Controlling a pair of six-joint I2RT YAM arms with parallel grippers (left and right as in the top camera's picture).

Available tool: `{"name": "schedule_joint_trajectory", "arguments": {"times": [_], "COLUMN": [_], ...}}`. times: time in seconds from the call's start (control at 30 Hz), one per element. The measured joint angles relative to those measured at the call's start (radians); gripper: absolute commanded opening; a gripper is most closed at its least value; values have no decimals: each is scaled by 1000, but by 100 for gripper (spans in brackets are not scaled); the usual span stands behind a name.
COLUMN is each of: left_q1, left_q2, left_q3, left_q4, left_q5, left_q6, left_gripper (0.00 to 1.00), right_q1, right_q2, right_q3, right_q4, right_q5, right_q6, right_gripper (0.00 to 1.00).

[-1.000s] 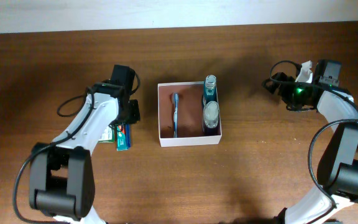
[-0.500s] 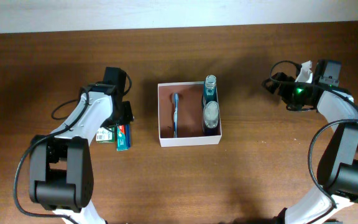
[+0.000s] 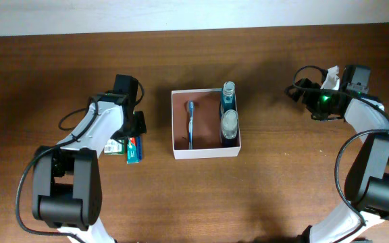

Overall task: Pack container
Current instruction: 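Release the toothbrush and move the left gripper back over the toothpaste, then lower the left gripper and close it on the blue razor handle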

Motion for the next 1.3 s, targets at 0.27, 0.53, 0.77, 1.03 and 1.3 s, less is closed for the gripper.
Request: {"name": "schedule_joint_trajectory", "arguments": {"times": [0.27,0.53,0.77,1.03,1.3], "left_q1": [-53,-71,-71,-67,-67], "left_q2": [0,1,59,64,52], "left_q3": [0,0,6,20,43], "left_q4": [11,18,52,36,-20], "left_q5": [19,23,14,8,17], "left_q6": [30,54,65,72,77], "left_gripper": [20,21,20,14,31], "right_q1": [0,0,0,0,0], "right_q2": [0,0,0,0,0], "right_q3": [0,0,0,0,0], "right_q4": [0,0,0,0,0], "right_q5": [0,0,0,0,0], "right_q6": [-1,-1,0,0,-1], "right_gripper": [99,98,99,98,98]}}
